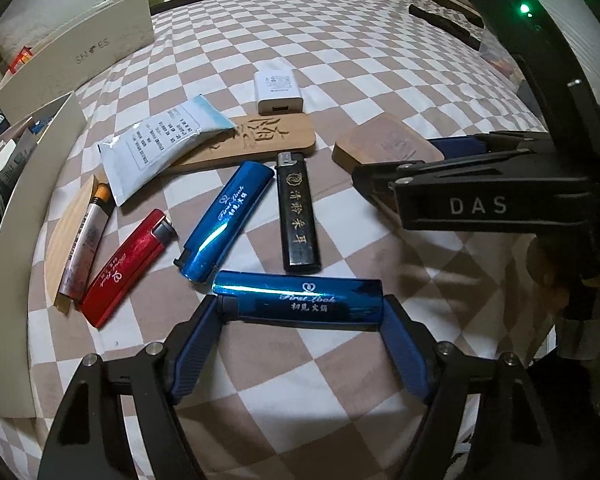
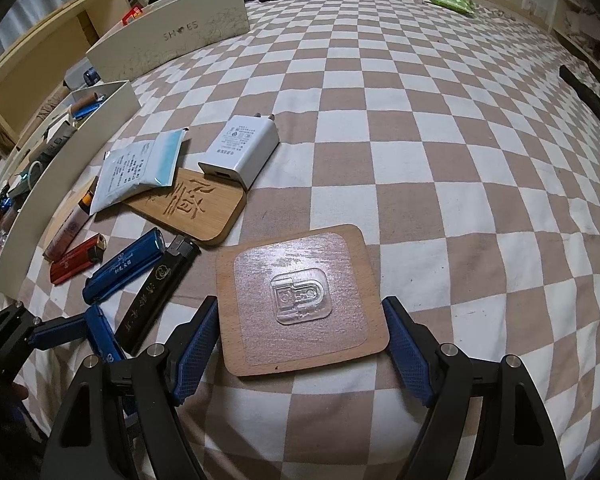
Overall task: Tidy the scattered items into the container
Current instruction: 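Close the right gripper on the wooden square pad while the left closes on the long blue lighter, then lift the wooden pad with the right gripper while the left lifts the blue lighter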
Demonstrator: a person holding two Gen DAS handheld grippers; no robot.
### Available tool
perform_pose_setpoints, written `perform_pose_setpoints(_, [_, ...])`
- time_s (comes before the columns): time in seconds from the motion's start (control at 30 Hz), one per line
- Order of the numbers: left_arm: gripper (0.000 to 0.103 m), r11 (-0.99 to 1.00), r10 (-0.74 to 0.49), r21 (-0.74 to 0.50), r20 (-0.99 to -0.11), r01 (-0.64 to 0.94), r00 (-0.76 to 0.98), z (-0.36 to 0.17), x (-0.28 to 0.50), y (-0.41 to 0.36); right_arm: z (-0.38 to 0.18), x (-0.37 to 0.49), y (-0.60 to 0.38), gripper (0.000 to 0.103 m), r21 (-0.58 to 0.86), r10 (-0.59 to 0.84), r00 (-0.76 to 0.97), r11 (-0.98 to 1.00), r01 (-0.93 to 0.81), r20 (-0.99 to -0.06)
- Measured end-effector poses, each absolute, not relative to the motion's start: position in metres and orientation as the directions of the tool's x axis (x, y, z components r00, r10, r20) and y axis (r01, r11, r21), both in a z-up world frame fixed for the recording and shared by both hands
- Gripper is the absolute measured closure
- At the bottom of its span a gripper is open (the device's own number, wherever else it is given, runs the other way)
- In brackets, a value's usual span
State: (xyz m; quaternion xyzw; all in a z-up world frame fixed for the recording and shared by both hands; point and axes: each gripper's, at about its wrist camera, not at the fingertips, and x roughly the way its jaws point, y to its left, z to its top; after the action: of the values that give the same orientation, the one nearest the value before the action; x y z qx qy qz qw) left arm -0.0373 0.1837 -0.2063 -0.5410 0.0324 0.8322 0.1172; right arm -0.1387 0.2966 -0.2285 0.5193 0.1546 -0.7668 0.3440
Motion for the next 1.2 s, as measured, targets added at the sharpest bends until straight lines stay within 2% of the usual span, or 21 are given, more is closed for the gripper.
perform_pose_setpoints(0.5, [0.024,-0.976,0.167,-0.094,-0.902,-0.195,-0.399,-0.196,-0.026,0.161,-0.221,-0.107,0.302,0.023,0.093,-0.339,-0.222,-0.708,0.700,-0.914])
perform_pose_setpoints(1.2, [0.024,-0.990,0.135,-0.089,-0.813,-0.109,-0.566,-0.139,-0.041,0.106,-0.161,-0.084,0.273,0.026,0.074,-0.434,-0.295,-0.655,0.752,-0.851])
